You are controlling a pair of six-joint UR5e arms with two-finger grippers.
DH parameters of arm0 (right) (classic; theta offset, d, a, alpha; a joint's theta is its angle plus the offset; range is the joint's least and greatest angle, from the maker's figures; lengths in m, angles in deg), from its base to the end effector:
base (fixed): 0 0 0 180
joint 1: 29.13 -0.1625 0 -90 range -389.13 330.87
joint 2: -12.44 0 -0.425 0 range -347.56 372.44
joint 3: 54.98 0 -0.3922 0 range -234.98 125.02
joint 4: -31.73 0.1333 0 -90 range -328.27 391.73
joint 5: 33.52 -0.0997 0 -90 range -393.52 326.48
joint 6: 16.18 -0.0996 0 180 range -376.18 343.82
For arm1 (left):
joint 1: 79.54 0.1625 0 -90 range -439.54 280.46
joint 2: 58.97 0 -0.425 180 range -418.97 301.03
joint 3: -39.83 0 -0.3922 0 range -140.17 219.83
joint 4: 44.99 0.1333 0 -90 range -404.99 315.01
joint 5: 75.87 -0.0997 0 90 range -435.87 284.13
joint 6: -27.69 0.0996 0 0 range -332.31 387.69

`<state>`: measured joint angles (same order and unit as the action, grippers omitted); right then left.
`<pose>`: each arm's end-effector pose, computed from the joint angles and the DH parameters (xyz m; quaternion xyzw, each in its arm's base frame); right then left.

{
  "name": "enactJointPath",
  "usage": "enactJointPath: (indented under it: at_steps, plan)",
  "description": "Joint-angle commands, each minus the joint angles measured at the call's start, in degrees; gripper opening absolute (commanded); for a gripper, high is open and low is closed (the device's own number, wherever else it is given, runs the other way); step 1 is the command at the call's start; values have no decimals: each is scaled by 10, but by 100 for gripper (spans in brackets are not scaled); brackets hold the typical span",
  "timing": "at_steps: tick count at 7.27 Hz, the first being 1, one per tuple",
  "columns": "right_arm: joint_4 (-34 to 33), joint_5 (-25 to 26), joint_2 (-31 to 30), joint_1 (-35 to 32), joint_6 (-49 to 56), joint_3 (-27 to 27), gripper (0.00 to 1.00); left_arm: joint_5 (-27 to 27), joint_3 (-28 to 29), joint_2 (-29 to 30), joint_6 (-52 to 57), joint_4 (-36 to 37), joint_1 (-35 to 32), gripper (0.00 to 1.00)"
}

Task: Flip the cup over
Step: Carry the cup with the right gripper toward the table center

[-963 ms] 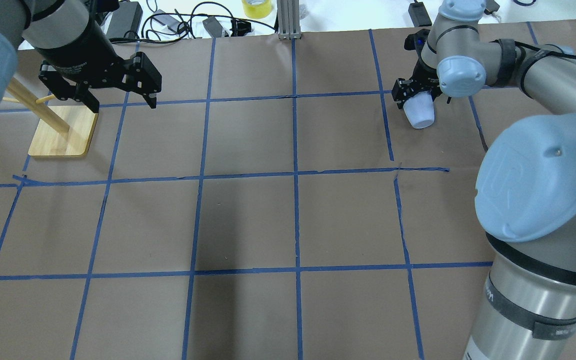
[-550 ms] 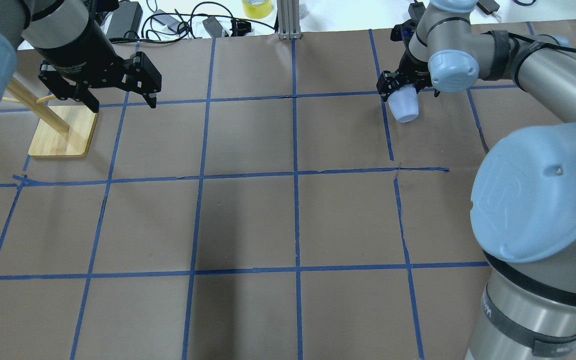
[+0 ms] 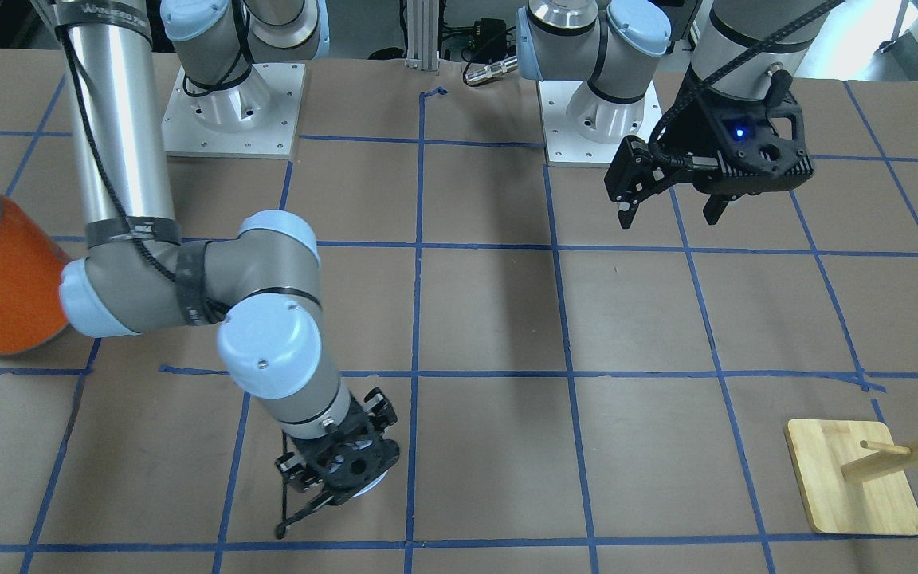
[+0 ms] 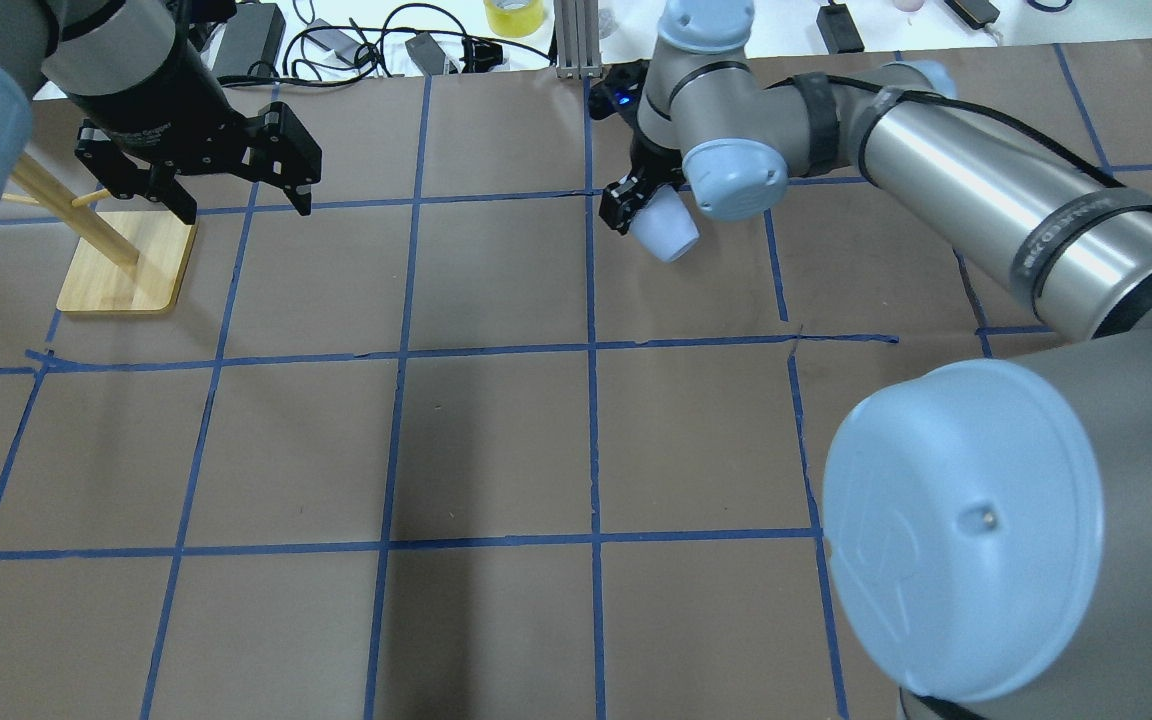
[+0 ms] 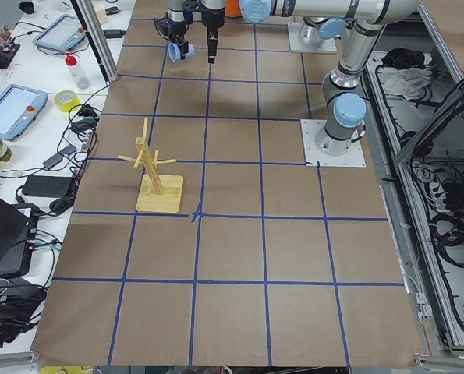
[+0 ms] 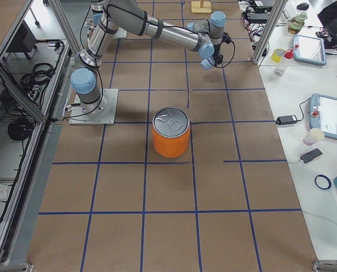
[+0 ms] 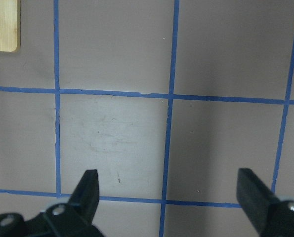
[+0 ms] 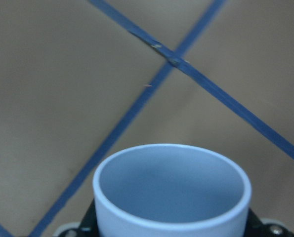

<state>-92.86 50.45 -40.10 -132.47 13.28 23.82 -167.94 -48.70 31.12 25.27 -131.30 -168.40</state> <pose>0.3067 -0.6705 0.2428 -0.3670 0.9259 -0.0792 0.0418 -0.1197 -0.5033 0.5066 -0.0318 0.9984 -0.0444 0.0176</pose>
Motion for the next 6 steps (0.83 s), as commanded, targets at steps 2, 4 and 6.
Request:
enactJointPath:
  at_steps: [2,4,6]
  plan:
    - [-45,25,16,-81,234,3,65,0,-1,0,0,0,0,100]
    - [-71,25,31,-94,346,7,65,1,-1,0,0,0,0,100]
    - [-56,69,33,-119,394,12,67,1,-1,-1,0,0,0,100]
